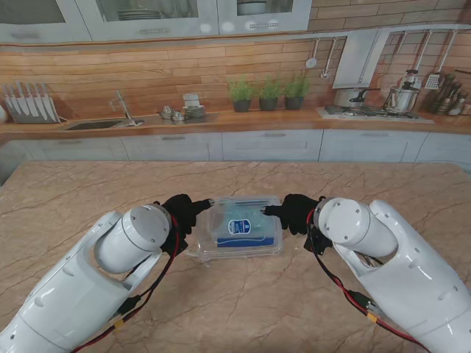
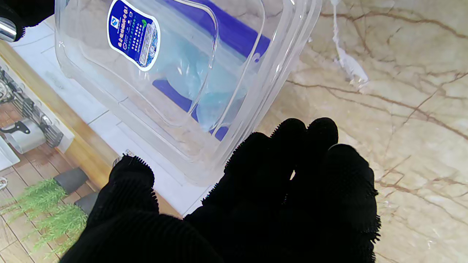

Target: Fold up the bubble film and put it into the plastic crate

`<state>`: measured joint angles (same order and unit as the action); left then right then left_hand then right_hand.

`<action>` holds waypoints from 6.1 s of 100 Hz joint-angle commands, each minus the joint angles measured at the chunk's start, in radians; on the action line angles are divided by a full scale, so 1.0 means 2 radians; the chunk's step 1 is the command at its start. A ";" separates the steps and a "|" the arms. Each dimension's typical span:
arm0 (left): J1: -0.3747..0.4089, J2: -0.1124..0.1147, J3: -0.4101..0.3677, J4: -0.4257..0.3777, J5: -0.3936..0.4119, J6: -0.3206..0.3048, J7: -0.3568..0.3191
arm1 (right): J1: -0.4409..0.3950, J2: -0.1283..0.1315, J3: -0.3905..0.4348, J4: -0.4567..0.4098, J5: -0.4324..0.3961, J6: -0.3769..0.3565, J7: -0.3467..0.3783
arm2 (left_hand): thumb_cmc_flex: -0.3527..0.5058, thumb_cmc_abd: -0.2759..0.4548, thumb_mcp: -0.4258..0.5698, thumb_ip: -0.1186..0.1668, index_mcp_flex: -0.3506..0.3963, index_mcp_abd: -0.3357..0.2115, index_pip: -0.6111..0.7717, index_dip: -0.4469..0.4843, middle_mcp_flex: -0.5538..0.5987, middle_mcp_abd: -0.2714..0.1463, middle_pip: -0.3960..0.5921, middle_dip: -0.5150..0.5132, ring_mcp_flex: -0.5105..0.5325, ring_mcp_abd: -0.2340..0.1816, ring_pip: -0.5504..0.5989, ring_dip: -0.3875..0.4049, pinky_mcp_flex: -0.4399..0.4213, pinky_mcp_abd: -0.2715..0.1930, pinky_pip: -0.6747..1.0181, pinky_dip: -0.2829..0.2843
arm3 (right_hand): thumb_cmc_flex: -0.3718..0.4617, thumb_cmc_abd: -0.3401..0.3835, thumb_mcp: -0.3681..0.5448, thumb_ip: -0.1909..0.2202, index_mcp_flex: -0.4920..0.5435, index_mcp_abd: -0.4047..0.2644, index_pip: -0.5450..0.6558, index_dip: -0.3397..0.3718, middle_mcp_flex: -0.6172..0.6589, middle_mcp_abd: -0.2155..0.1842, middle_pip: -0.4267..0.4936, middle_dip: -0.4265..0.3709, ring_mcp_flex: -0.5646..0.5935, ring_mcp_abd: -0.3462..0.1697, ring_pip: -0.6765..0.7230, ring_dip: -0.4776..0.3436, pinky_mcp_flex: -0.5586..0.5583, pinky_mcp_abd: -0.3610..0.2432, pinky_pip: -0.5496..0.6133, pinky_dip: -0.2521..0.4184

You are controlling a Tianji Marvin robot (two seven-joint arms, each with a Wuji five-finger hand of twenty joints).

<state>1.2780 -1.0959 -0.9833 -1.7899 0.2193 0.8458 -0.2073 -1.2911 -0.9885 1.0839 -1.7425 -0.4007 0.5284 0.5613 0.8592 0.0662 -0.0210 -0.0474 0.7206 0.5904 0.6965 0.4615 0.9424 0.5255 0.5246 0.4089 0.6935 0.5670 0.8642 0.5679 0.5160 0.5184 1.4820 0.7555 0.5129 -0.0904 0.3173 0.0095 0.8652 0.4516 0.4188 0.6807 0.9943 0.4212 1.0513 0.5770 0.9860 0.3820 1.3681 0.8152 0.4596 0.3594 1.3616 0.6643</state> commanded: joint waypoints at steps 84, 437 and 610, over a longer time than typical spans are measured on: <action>-0.144 -0.038 0.062 0.143 -0.071 -0.013 -0.027 | 0.112 -0.021 -0.057 0.114 0.036 -0.010 0.009 | 0.001 0.000 -0.004 0.006 0.017 -0.130 0.028 0.022 -0.006 -0.046 0.004 0.007 0.005 0.014 0.007 0.004 0.005 -0.018 0.003 0.010 | -0.011 -0.009 0.003 0.008 -0.002 -0.113 -0.012 0.000 0.019 0.008 0.030 0.011 0.024 -0.018 0.011 0.006 0.011 -0.022 0.059 0.010; -0.009 -0.014 0.010 0.093 -0.163 -0.056 -0.083 | 0.262 -0.112 -0.199 0.423 0.126 -0.089 -0.101 | 0.013 0.000 -0.002 0.009 0.005 -0.162 -0.041 0.000 -0.078 -0.048 -0.037 0.010 -0.083 -0.001 -0.059 -0.001 -0.109 -0.026 -0.081 -0.006 | -0.033 -0.036 0.030 -0.009 -0.075 -0.254 0.035 -0.027 -0.091 0.006 -0.042 -0.024 -0.062 -0.011 -0.079 -0.007 -0.051 -0.022 -0.022 -0.005; -0.102 -0.008 0.131 0.150 0.013 0.009 -0.056 | 0.149 -0.088 -0.106 0.290 0.181 0.055 -0.103 | 0.018 -0.136 0.026 0.024 0.038 -0.172 0.148 0.072 0.038 -0.100 0.084 0.068 0.042 -0.023 0.034 0.031 0.009 -0.034 0.011 0.006 | -0.042 -0.054 0.035 -0.007 -0.078 -0.102 -0.063 -0.053 -0.092 0.009 -0.154 -0.105 -0.054 0.008 -0.356 -0.175 -0.032 0.018 -0.111 -0.067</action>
<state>1.0684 -1.1067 -0.7286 -1.4951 0.2465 0.8580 -0.3114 -1.0062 -1.1419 0.8839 -1.1720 -0.0516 0.6342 0.3554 0.8343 -0.1190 -0.0205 -0.0423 0.7792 0.2790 0.9382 0.5886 0.9780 0.3387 0.6492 0.5327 0.7522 0.5108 0.9123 0.6290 0.5205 0.4797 1.4511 0.7556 0.4707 -0.1627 0.3720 0.0088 0.7304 0.2301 0.3210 0.5849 0.8322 0.4066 0.7604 0.3737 0.8701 0.3559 0.7055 0.4919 0.3508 0.3933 1.1167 0.5451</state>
